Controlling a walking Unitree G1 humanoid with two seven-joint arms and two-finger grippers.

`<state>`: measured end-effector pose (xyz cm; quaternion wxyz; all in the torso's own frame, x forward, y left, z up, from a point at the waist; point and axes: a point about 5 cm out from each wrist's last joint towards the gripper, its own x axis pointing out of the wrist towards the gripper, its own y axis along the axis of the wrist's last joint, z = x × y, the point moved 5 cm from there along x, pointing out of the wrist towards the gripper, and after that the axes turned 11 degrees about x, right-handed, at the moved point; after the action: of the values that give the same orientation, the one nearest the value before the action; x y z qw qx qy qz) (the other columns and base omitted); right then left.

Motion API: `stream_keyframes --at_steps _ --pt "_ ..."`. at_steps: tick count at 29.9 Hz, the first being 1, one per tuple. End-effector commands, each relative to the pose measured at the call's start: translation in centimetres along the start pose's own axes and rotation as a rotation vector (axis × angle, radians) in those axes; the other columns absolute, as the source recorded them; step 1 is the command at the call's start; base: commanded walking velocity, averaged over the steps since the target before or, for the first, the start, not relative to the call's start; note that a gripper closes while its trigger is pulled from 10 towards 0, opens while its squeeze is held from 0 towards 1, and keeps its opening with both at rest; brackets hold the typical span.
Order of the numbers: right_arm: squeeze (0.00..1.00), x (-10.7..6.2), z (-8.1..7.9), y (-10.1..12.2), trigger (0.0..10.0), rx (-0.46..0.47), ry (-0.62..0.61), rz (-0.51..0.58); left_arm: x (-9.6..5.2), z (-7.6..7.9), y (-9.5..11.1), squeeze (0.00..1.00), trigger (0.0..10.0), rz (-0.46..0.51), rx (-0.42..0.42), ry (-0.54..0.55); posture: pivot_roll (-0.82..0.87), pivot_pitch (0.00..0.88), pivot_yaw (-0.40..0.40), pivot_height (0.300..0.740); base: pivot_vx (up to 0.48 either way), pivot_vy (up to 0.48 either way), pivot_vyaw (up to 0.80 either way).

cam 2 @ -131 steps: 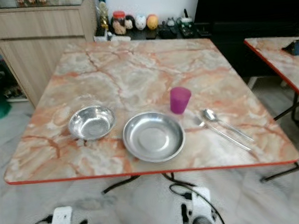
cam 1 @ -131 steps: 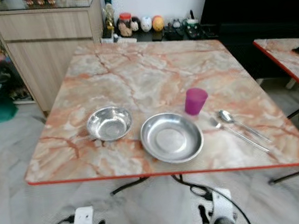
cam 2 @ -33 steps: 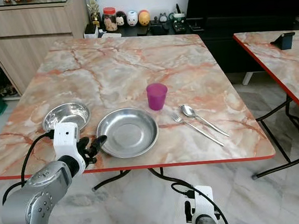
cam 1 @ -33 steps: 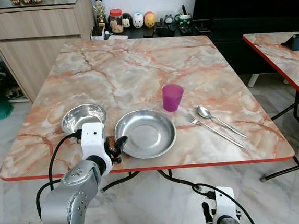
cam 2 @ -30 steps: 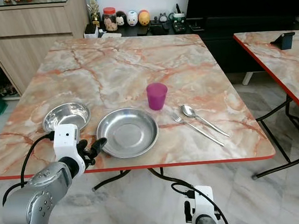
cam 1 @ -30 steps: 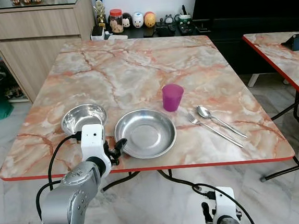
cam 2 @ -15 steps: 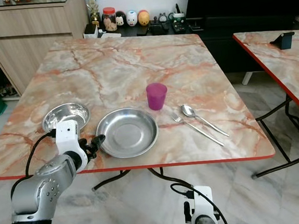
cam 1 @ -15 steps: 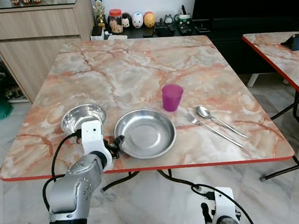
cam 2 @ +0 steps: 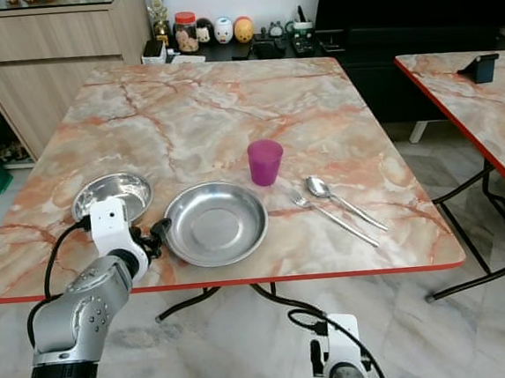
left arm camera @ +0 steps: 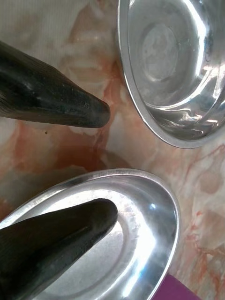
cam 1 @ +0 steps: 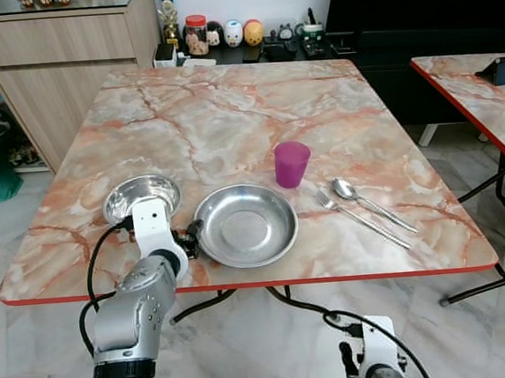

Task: Setting the table

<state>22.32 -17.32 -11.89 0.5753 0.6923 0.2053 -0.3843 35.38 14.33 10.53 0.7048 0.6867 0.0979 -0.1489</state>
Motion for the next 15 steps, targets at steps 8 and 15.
stream_keyframes --at_steps 8,15 --pt "0.00 0.10 0.19 0.30 10.0 -0.014 -0.001 -0.001 0.53 0.86 -0.13 0.00 10.0 0.007 0.017 -0.023 0.01 0.000 -0.075 0.740 0.000 0.000 0.00" --pt "0.00 0.11 0.19 0.28 10.0 -0.017 0.000 -0.004 0.64 0.95 -0.47 0.00 10.0 0.004 0.015 -0.022 0.01 0.000 -0.077 0.740 0.000 0.000 0.00"
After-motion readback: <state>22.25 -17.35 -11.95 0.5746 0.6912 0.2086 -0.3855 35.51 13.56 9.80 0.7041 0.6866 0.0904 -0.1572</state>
